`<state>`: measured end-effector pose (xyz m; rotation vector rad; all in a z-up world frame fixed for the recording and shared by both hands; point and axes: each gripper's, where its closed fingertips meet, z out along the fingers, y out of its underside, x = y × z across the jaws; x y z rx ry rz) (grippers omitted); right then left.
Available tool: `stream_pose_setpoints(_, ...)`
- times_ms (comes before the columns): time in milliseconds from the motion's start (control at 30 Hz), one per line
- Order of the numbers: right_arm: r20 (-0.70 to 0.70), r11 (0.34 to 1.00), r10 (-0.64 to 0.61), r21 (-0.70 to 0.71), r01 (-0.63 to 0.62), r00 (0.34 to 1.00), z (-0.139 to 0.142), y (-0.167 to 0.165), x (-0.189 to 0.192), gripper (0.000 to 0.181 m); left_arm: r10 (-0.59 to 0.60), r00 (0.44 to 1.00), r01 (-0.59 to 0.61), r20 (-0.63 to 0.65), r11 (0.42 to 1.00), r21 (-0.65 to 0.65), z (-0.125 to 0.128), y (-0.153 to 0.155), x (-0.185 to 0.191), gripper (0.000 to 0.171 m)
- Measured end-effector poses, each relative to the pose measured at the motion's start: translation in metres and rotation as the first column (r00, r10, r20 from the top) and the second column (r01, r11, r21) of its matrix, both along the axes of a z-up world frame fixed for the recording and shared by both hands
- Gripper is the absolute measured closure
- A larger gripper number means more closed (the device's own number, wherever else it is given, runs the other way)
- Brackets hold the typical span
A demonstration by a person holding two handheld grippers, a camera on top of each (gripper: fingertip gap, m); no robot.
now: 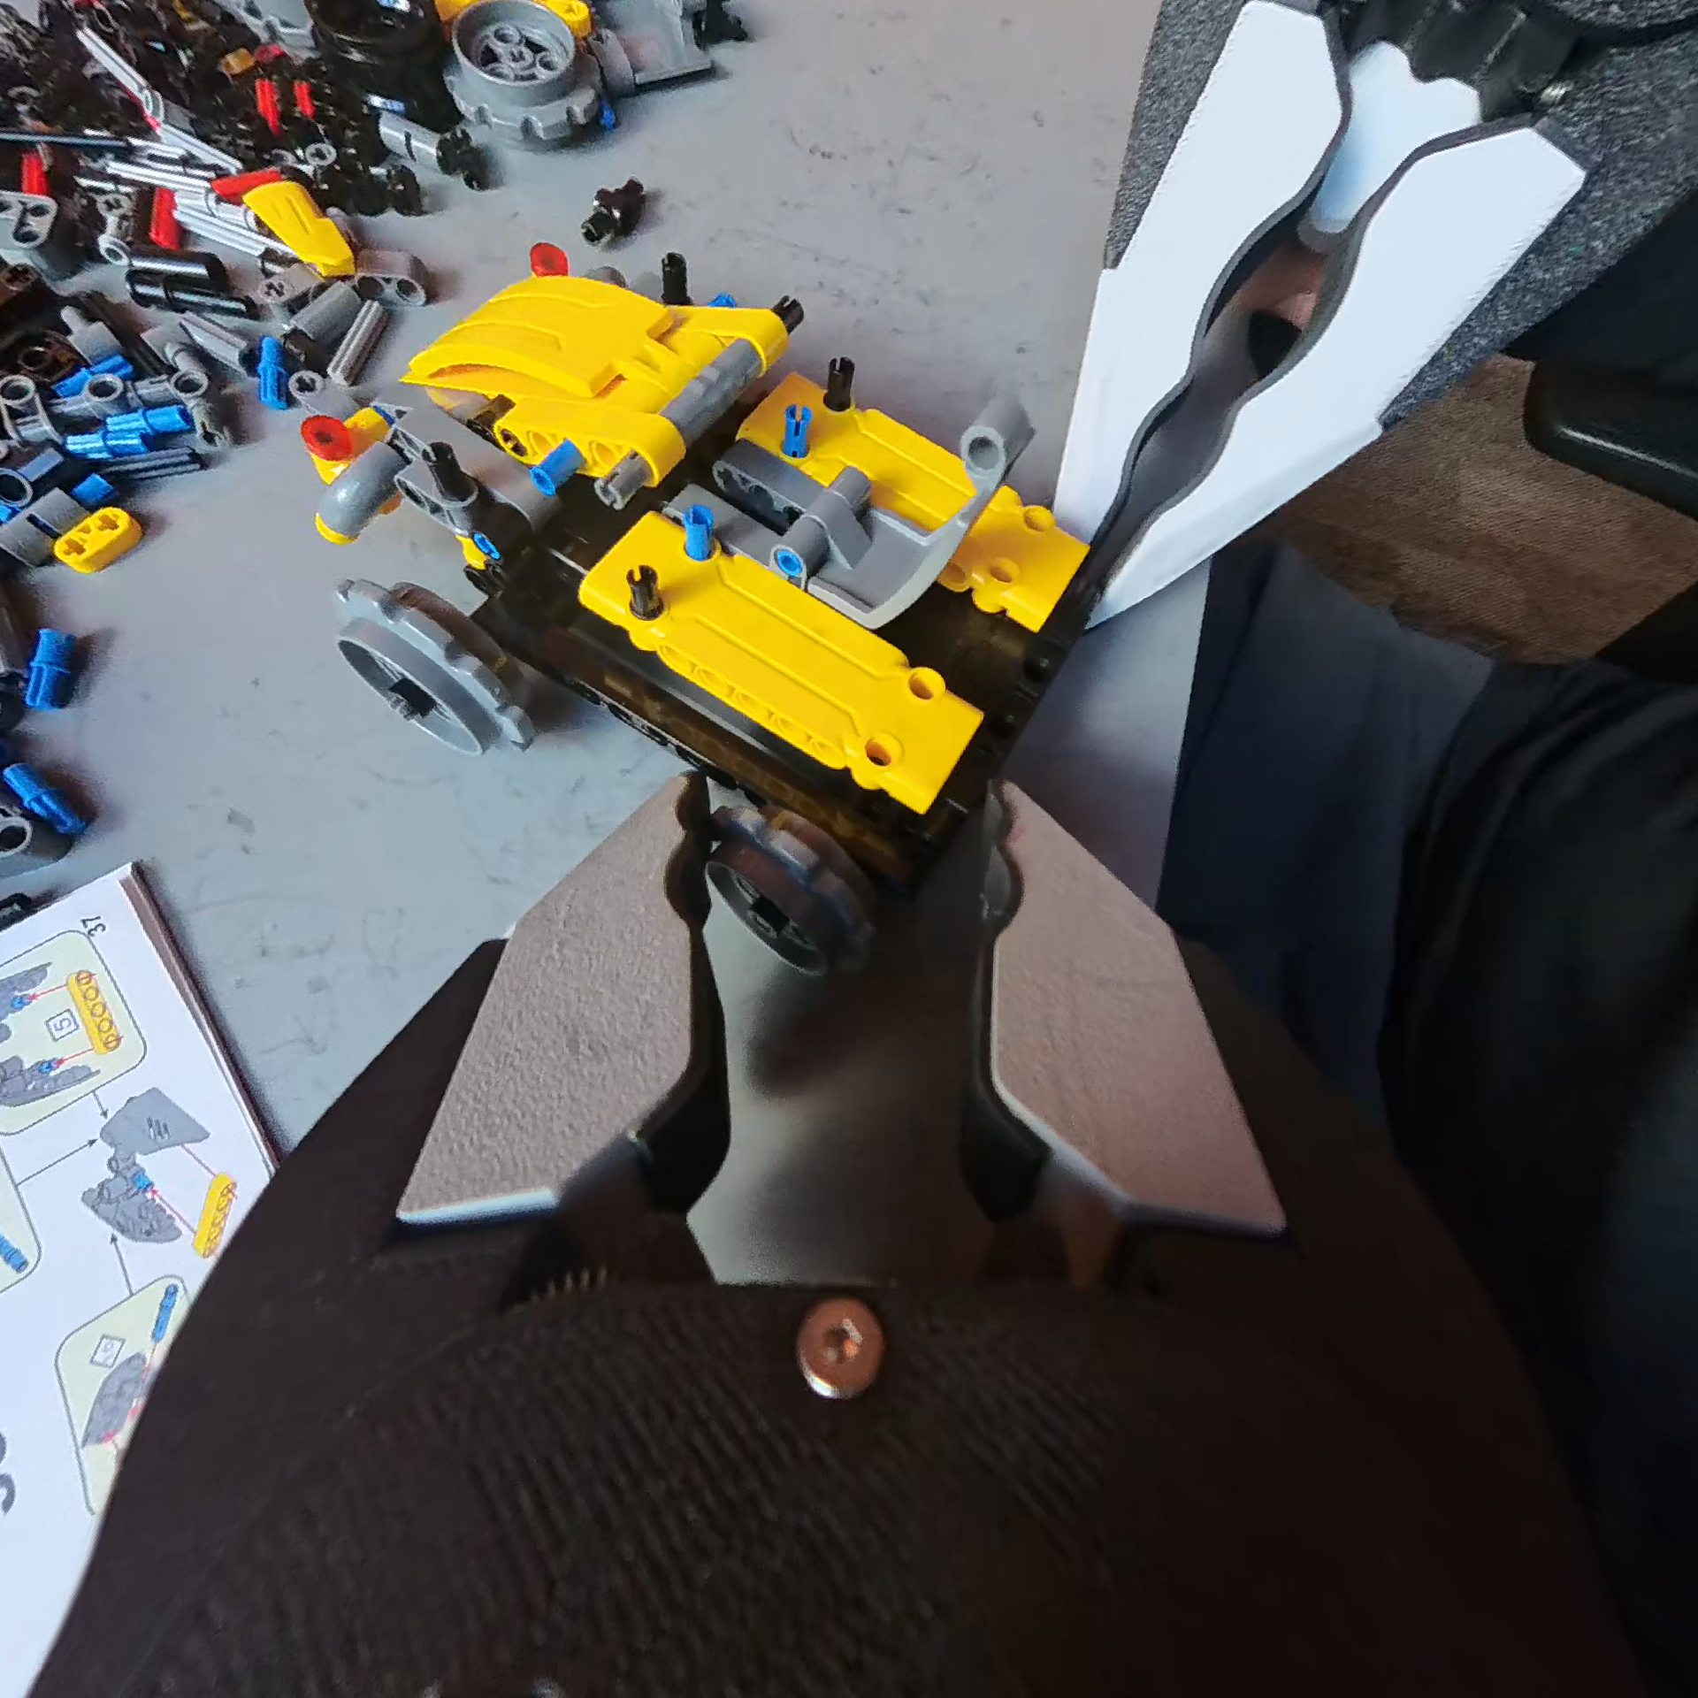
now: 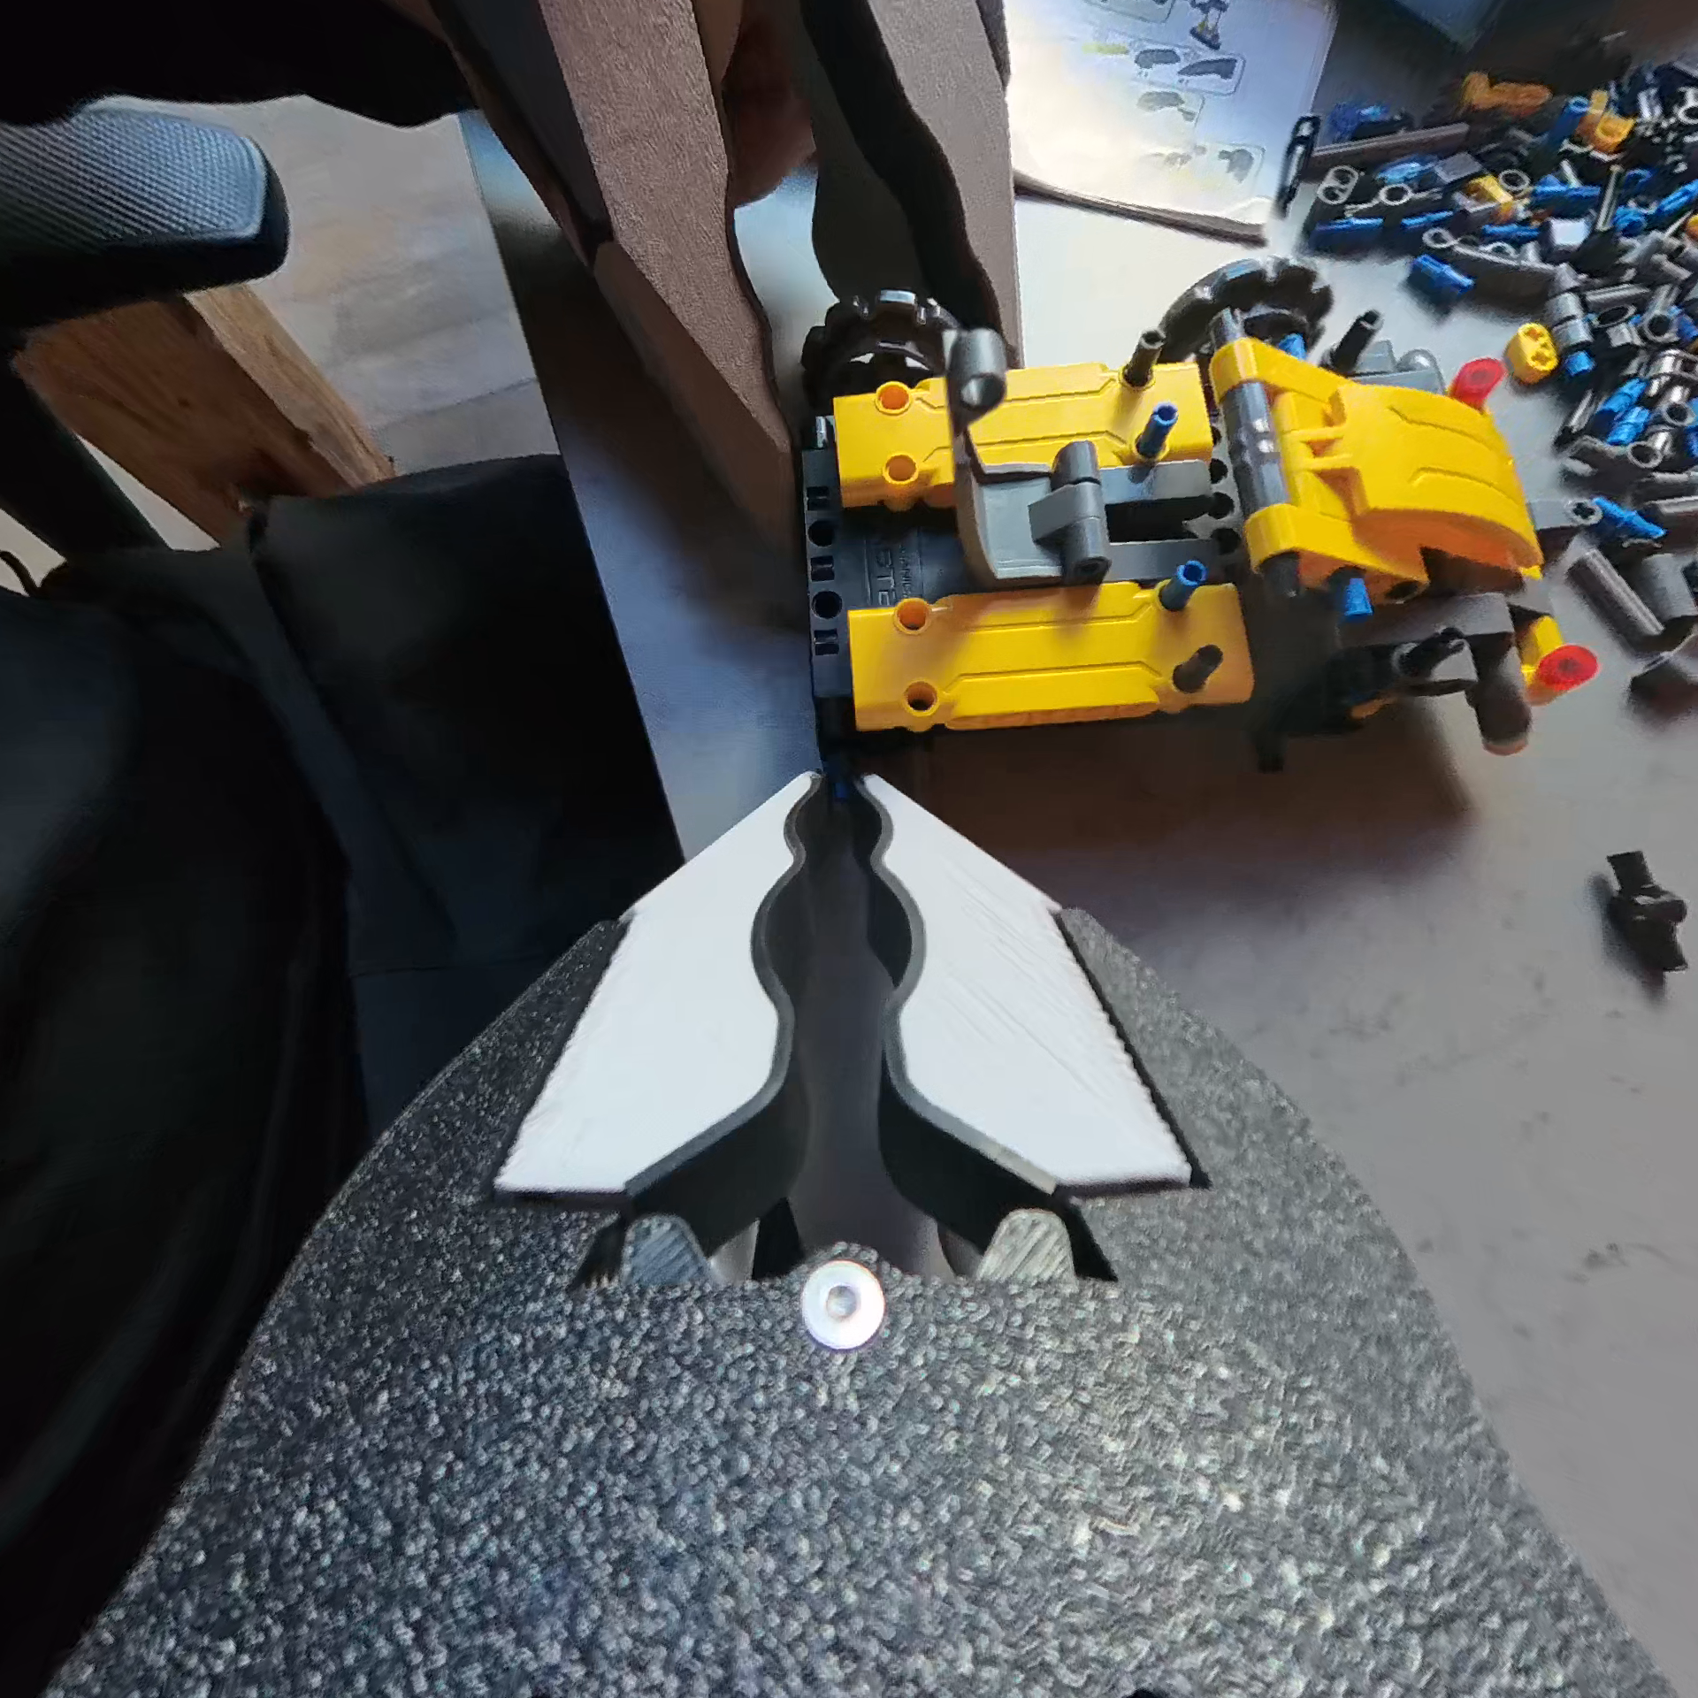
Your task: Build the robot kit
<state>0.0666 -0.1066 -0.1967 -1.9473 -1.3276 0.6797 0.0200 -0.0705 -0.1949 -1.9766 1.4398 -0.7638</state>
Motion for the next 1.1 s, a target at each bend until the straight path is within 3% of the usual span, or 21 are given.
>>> stream_pose_setpoints(333,-0.023,1.000,-0.005,-0.017,0.004,1.000,0.000,0.000,-0.002,0.177,0.022,1.000,-0.022,0.019,1.000,-0.009,0.000,0.006,-0.001,0.113)
stream_pose_setpoints(467,-0.032,0.999,-0.027,0.024,0.028,0.999,0.003,-0.002,0.005,0.164,0.022,1.000,-0.022,0.010,1.000,0.010,0.001,0.007,-0.004,0.112)
stream_pose_setpoints(600,-0.099,0.997,-0.071,0.026,0.074,0.993,0.010,-0.005,0.019,0.163,0.072,0.997,-0.073,0.028,0.997,0.028,0.013,0.011,-0.011,0.095)
stream_pose_setpoints(733,-0.118,0.990,-0.125,0.050,0.131,0.985,0.010,0.000,0.033,0.162,0.183,0.982,-0.187,0.045,0.978,0.093,0.032,0.010,-0.031,0.091)
stream_pose_setpoints(900,-0.114,0.988,-0.143,0.033,0.148,0.983,0.005,0.001,0.039,0.160,0.297,0.951,-0.305,0.090,0.947,0.101,0.035,-0.028,-0.056,0.091)
stream_pose_setpoints(1100,-0.091,0.992,-0.110,0.045,0.115,0.990,0.002,-0.002,0.031,0.158,0.281,0.932,-0.302,0.229,0.952,0.058,0.028,-0.084,-0.037,0.096)
